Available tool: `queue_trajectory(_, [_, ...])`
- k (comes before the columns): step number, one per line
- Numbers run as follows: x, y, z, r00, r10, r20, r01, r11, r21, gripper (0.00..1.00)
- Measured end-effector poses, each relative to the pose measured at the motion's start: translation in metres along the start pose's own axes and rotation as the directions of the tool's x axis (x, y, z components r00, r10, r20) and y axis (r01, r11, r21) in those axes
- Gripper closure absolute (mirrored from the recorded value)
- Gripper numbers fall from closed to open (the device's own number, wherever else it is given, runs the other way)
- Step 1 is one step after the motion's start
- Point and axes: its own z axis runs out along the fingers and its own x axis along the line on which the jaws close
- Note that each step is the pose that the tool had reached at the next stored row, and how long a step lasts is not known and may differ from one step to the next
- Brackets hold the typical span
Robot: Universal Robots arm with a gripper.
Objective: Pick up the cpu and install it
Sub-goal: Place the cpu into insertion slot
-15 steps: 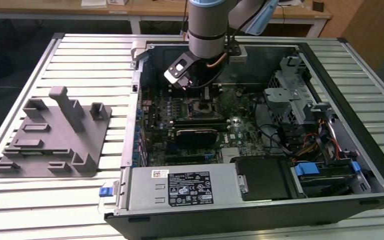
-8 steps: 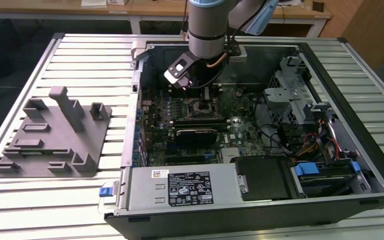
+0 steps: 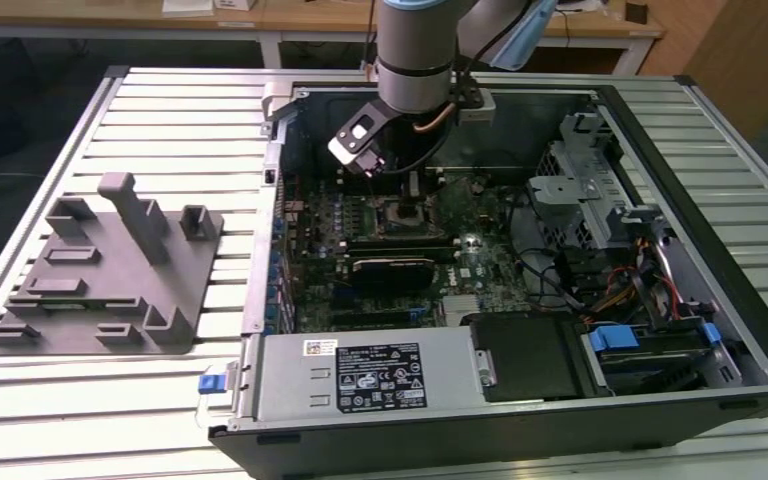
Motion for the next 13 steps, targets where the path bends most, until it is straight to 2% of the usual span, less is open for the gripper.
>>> queue_trajectory(13, [-0.0010, 0.0019, -0.0394, 1.0000, 0.000, -0.0001, 0.000, 1.0000, -0.0043, 0.89])
